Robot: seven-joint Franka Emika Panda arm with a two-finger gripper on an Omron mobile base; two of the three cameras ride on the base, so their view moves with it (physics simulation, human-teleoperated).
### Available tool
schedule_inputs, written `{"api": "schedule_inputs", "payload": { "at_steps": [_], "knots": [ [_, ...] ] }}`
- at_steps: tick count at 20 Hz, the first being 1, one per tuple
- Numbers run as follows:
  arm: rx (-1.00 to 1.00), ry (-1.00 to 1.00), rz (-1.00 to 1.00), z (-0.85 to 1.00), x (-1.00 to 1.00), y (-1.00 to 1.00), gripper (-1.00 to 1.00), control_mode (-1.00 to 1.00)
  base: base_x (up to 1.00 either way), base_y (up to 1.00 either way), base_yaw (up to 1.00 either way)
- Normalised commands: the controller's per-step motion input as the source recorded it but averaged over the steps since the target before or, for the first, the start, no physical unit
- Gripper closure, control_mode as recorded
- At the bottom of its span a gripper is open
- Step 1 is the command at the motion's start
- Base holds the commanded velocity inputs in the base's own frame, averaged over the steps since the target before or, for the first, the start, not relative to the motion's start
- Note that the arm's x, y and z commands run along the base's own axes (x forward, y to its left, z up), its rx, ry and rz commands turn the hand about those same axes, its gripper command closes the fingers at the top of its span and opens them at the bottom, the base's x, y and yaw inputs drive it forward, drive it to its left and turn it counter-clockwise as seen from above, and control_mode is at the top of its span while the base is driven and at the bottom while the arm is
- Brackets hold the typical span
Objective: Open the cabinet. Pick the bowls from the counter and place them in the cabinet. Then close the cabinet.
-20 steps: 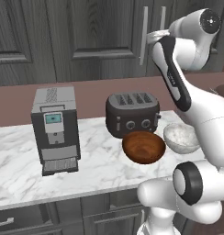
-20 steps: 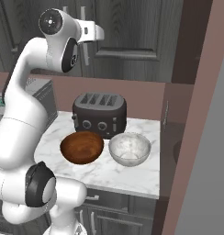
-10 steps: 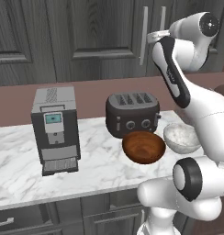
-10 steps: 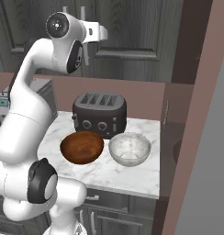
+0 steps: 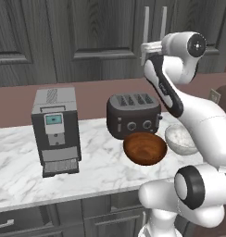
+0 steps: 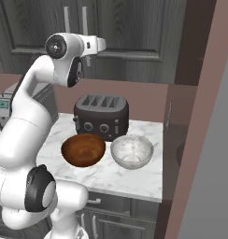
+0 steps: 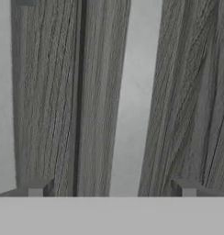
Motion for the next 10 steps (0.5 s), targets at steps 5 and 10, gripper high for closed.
{"api": "schedule_inputs", "payload": {
  "at_steps": [5, 10],
  "knots": [
    [0.0, 0.0, 0.0, -0.28, 0.93, 0.13, -1.0, -1.0, 0.0, 0.0, 0.0],
    [0.0, 0.0, 0.0, -0.15, 1.0, 0.0, -1.0, -1.0, 0.0, 0.0, 0.0]
  ]
}}
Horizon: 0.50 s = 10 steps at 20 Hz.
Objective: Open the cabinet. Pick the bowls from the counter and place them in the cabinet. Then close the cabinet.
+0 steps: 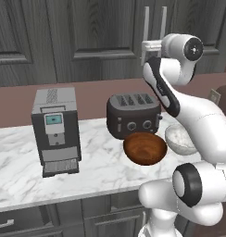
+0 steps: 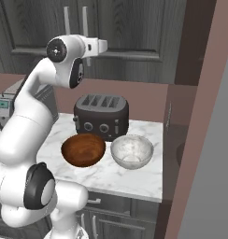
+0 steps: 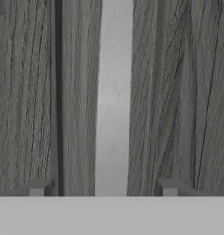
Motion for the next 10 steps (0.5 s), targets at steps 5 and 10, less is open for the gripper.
{"api": "schedule_inputs", "payload": {
  "at_steps": [5, 10],
  "knots": [
    [0.0, -0.05, 0.01, -0.57, 0.91, 0.27, 1.0, -1.0, 0.0, 0.0, 0.0],
    [0.0, -0.03, 0.0, -0.12, 0.25, 0.1, 1.0, -1.0, 0.0, 0.0, 0.0]
  ]
}}
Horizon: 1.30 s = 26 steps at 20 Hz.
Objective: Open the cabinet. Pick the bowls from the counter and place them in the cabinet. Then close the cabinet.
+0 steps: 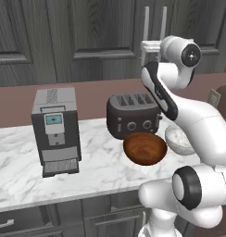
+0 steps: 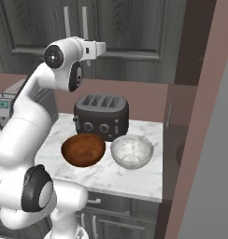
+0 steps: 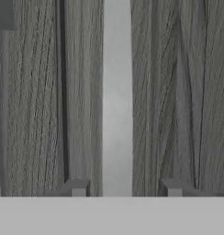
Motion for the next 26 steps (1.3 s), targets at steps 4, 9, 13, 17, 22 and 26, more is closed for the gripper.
{"api": "schedule_inputs", "payload": {
  "at_steps": [4, 9, 13, 17, 22, 26],
  "knots": [
    [0.02, 0.0, -0.03, 0.0, -0.37, -0.42, 1.0, -1.0, 0.0, 0.0, 0.0],
    [0.11, 0.02, -0.08, 0.06, -0.85, -0.95, 1.0, -1.0, 0.0, 0.0, 0.0],
    [0.17, 0.06, -0.14, 0.09, -1.0, -1.0, 1.0, -1.0, 0.0, 0.0, 0.0],
    [0.16, 0.01, -0.19, 0.07, -1.0, -1.0, 1.0, -1.0, 0.0, 0.0, 0.0],
    [0.13, 0.0, -0.26, 0.15, -1.0, -0.93, 1.0, -1.0, 0.0, 0.0, 0.0],
    [0.11, 0.0, -0.28, 0.16, -1.0, -0.82, 1.0, -1.0, 0.0, 0.0, 0.0]
  ]
}}
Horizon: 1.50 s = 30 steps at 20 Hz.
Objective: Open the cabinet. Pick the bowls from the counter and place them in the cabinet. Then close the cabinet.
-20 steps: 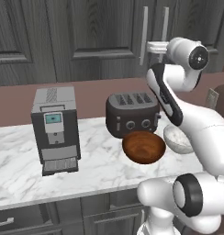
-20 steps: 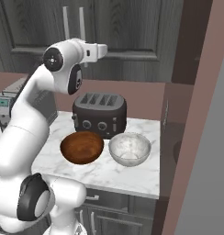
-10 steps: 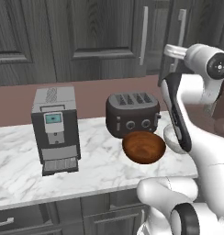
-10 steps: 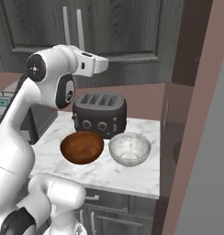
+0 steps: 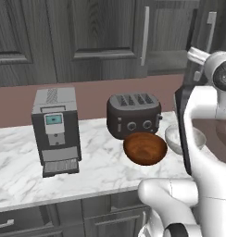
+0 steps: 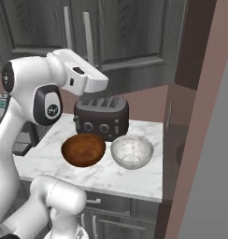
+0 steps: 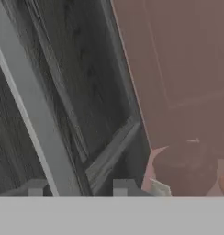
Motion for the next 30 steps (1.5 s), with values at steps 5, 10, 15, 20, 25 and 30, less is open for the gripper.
{"api": "schedule_inputs", "payload": {
  "at_steps": [5, 10, 15, 20, 25, 30],
  "knots": [
    [0.1, -0.1, -0.22, 0.0, -1.0, -0.62, 1.0, -1.0, 0.0, 0.0, 0.0],
    [0.0, -0.27, -0.05, 0.0, -1.0, 0.5, -1.0, -1.0, 0.0, 0.0, 0.0],
    [0.0, -0.24, -0.02, 0.0, -1.0, 0.95, -1.0, -1.0, 0.0, 0.0, 0.0],
    [-0.02, -0.2, 0.0, 0.14, -0.74, 1.0, -1.0, -1.0, 0.0, 0.0, 0.0],
    [0.0, -0.07, 0.0, 0.12, 0.04, 0.55, -1.0, -1.0, 0.0, 0.0, 0.0],
    [0.03, -0.1, 0.0, 0.0, 0.38, 0.01, -1.0, -1.0, 0.0, 0.0, 0.0]
  ]
}}
